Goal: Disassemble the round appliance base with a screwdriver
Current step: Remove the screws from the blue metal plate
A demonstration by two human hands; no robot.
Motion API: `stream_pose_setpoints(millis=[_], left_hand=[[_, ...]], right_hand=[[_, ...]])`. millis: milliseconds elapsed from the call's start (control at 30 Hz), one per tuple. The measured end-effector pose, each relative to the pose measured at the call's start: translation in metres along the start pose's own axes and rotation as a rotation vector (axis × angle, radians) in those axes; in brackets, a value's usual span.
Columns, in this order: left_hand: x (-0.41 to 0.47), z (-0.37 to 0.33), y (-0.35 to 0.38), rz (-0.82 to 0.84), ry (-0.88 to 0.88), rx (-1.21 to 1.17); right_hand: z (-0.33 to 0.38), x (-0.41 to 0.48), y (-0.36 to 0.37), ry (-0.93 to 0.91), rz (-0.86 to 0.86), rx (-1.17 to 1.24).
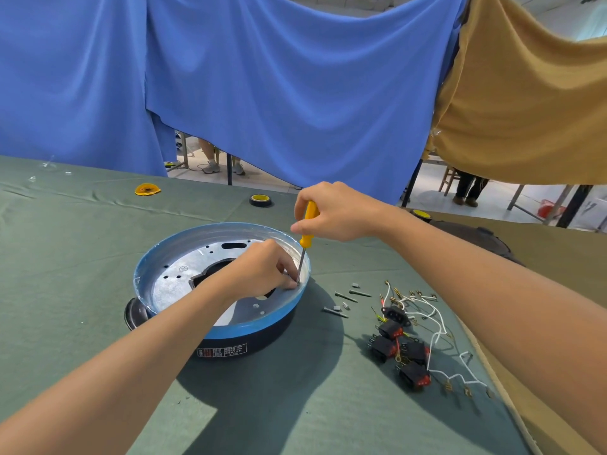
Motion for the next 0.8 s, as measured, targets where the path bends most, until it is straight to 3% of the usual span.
stream_pose_setpoints(millis=[233, 633, 800], left_hand=[[0.001, -0.002, 0.005, -0.015, 0.022, 0.107], [-0.005, -0.008, 0.003, -0.071, 0.068, 0.295], [-0.005, -0.011, 0.004, -0.066, 0.068, 0.376]], right_hand=[[0.002, -0.002, -0.008, 0.011, -0.033, 0.128], [-0.035, -0.014, -0.012, 0.33, -0.518, 0.523], [-0.04, -0.016, 0.012, 0.405, -0.463, 0.734]])
Point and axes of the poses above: each hand's wrist, its own x-axis towards the middle knuckle, its own y-axis out of the palm, z = x × y, the point moved 3 cm from there along x, towards the middle knuckle, and after that the axes turned 11 degrees about x, right-handed, at the moved point
